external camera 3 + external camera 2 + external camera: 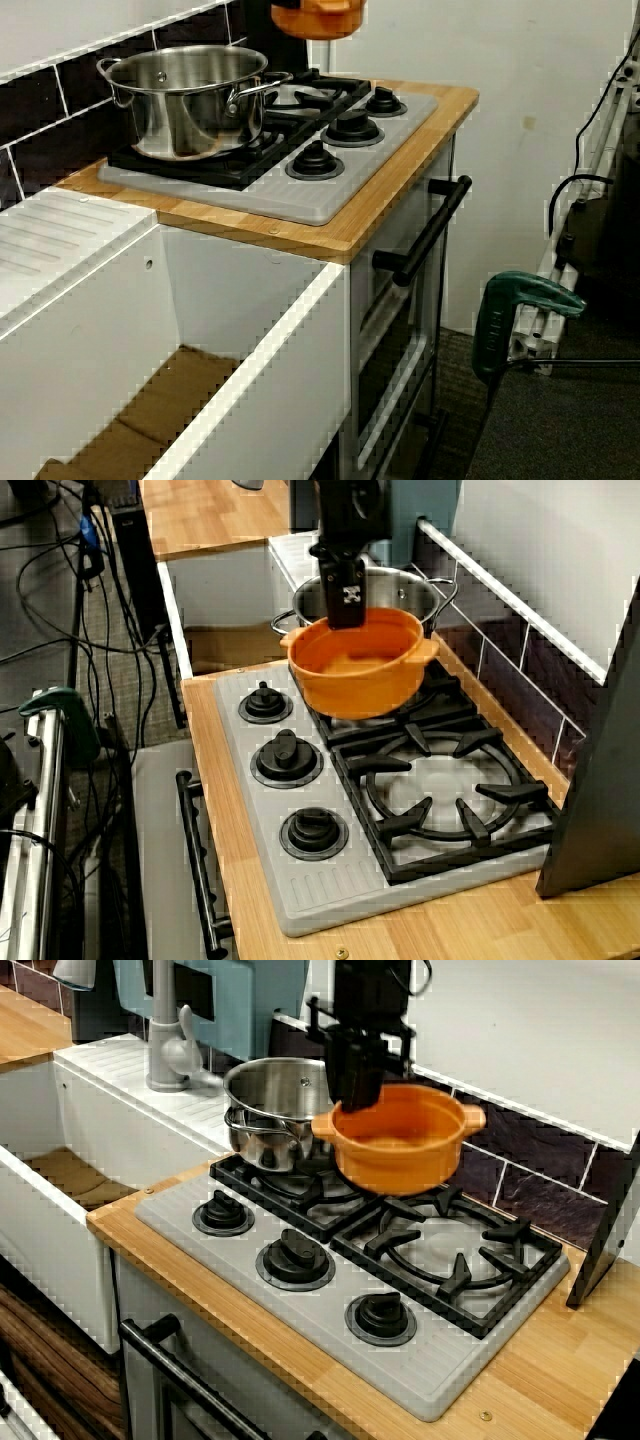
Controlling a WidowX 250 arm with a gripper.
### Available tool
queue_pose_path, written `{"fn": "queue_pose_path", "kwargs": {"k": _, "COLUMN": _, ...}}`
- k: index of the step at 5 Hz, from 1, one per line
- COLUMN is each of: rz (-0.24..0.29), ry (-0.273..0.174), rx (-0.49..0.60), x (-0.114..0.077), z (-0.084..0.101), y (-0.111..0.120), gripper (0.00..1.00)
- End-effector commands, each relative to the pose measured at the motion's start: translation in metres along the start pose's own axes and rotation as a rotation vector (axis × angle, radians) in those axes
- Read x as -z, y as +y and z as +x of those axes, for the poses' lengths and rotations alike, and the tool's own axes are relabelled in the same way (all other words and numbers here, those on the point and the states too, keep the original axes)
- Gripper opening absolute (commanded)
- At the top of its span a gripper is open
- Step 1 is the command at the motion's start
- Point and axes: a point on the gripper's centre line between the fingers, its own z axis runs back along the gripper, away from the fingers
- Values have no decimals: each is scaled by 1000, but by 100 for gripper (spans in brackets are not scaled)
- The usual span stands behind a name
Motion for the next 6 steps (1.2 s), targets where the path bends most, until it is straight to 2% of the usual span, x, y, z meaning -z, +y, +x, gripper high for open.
{"fn": "queue_pose_path", "kwargs": {"k": 1, "rz": -11, "ry": -74, "rx": 28, "x": -13, "z": 0, "y": -2, "gripper": 0}}
{"fn": "queue_pose_path", "kwargs": {"k": 2, "rz": 46, "ry": -53, "rx": 77, "x": 0, "z": 8, "y": -13, "gripper": 0}}
{"fn": "queue_pose_path", "kwargs": {"k": 3, "rz": 120, "ry": -39, "rx": 226, "x": 18, "z": 21, "y": -27, "gripper": 0}}
{"fn": "queue_pose_path", "kwargs": {"k": 4, "rz": 152, "ry": -39, "rx": 474, "x": 25, "z": 34, "y": -32, "gripper": 0}}
{"fn": "queue_pose_path", "kwargs": {"k": 5, "rz": 157, "ry": -14, "rx": 673, "x": 28, "z": 45, "y": -27, "gripper": 0}}
{"fn": "queue_pose_path", "kwargs": {"k": 6, "rz": 139, "ry": 9, "rx": 699, "x": 33, "z": 52, "y": -22, "gripper": 0}}
